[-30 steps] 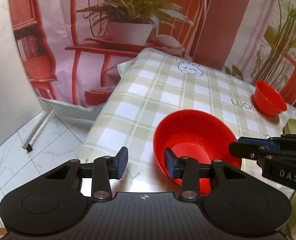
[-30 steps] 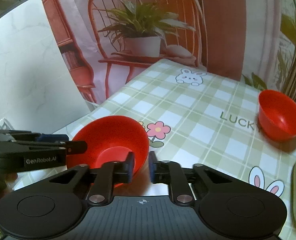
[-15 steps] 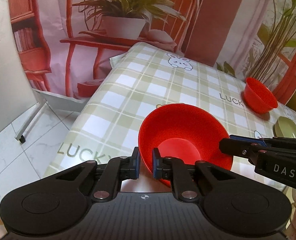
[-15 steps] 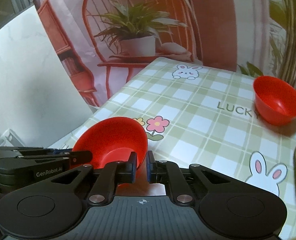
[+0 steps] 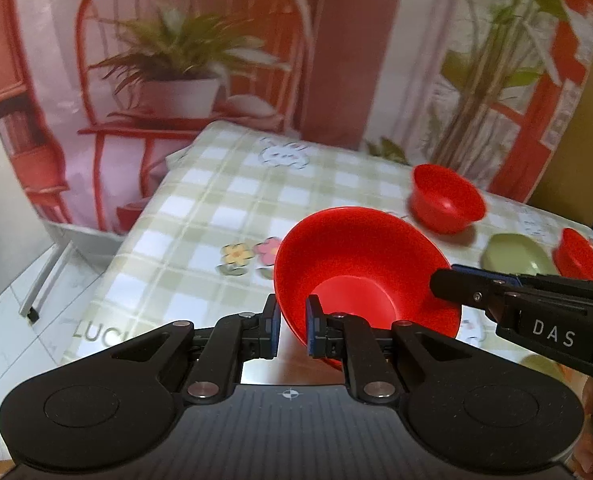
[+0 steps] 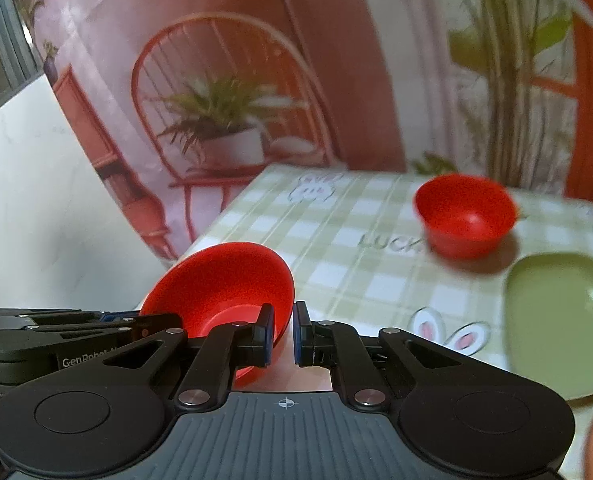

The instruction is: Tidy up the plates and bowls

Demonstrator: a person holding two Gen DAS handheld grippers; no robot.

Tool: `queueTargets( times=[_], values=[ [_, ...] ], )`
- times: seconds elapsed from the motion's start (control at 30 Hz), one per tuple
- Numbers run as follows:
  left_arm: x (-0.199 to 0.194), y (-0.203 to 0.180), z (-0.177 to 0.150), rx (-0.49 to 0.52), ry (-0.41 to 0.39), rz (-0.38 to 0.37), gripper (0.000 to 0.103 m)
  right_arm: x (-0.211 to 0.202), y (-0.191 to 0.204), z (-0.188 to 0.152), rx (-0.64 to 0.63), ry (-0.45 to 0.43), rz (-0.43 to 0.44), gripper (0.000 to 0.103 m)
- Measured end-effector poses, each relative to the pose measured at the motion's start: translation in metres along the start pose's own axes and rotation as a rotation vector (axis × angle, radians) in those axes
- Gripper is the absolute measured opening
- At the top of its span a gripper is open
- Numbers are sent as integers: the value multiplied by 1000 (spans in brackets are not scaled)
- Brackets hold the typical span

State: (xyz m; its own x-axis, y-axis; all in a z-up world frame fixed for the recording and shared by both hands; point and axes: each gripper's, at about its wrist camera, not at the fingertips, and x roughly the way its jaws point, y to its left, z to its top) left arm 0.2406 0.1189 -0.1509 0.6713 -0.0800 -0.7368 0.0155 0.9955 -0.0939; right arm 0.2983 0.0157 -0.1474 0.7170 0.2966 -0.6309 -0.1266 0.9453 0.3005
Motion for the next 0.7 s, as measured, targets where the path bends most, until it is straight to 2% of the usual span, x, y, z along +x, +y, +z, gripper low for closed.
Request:
queueTargets(
  times=[0.23,0.53,0.7],
  values=[
    [-15,-45,10,51,-24,-41,15,-42,-38,8,48,-54,-21,9],
    [-45,-111,28,114,-96,-106,15,-103,-85,19,88,-154,-39,9],
    [-45,-141,29,145,-96,-155,16,-125,-113,19,118,-175,-59,9]
  ],
)
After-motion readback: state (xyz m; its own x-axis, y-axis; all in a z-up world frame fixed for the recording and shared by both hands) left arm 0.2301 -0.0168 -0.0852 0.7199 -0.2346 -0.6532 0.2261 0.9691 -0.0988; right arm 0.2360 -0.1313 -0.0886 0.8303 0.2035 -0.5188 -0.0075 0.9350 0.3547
